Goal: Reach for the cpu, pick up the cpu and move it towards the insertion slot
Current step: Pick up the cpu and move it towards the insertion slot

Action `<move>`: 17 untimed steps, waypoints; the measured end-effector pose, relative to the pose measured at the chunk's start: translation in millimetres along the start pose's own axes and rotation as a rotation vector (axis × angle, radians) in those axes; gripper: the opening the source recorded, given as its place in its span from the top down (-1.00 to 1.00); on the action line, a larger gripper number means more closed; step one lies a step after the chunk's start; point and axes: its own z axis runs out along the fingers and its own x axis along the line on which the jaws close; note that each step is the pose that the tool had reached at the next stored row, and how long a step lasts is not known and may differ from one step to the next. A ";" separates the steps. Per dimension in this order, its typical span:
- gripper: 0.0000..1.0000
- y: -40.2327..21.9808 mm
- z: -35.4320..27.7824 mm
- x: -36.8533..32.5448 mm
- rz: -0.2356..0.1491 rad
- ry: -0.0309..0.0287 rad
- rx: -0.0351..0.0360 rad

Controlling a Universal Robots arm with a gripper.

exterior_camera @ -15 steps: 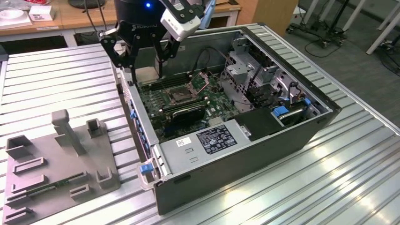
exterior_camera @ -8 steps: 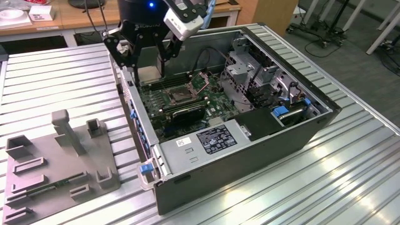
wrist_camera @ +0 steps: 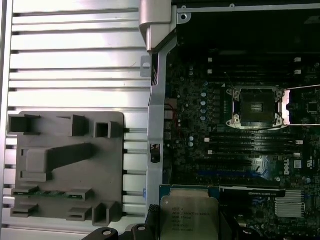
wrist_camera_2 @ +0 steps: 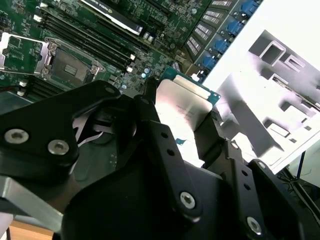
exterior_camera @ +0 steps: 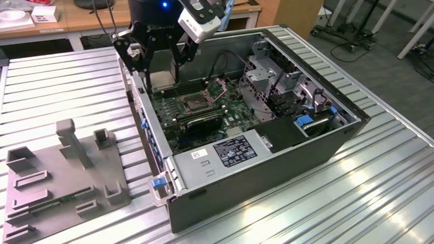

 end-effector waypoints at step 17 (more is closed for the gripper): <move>-0.09 2.5 0.0 -17.4 0.000 0.0000 0.0000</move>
